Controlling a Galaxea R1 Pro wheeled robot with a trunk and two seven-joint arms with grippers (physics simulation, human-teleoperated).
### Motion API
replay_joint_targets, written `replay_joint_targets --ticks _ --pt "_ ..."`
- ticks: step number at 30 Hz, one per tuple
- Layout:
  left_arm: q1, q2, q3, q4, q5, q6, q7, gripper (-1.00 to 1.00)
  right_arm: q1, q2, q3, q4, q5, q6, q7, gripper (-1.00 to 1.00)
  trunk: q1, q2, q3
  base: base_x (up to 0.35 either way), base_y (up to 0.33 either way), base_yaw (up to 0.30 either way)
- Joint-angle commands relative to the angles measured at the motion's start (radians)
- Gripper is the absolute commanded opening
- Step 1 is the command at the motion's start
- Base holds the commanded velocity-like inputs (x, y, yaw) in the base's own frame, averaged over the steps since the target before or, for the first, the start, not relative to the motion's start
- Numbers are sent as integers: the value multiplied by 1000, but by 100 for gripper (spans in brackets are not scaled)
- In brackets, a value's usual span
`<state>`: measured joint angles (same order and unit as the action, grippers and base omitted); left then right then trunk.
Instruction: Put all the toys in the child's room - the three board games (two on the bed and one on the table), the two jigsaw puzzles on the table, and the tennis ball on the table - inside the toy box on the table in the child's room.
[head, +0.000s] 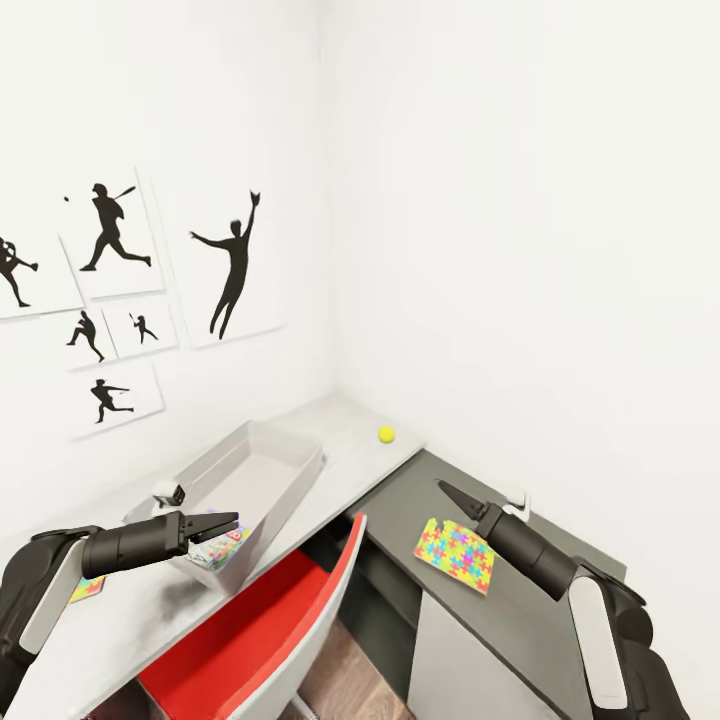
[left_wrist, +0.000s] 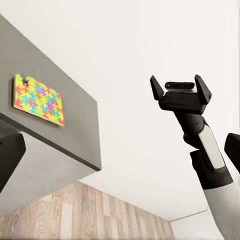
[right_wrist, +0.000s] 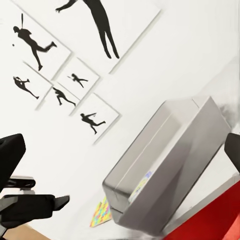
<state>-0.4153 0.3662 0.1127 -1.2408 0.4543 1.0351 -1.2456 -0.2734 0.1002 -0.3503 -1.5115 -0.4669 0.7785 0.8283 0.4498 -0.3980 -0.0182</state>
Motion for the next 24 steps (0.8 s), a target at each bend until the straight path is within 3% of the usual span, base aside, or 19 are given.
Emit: replay_joint_targets --ticks 1,10,16,24 --pt "0 0 0 0 1 7 -2 100 -1 1 -2 0 -1 5 9 100 0 -2 -1 -279 0 -218" --pt "0 0 0 0 1 6 -2 100 -1 1 -3 0 -2 6 21 100 0 -2 7 -301 0 -171" --pt "0 0 0 0 1 6 -2 100 -1 0 -4 0 -42 5 24 100 0 -2 7 -277 0 -68" --pt "0 2 1 -1 1 7 -2 100 -1 -3 -5 0 -80 5 25 100 0 -2 3 -75 0 -206"
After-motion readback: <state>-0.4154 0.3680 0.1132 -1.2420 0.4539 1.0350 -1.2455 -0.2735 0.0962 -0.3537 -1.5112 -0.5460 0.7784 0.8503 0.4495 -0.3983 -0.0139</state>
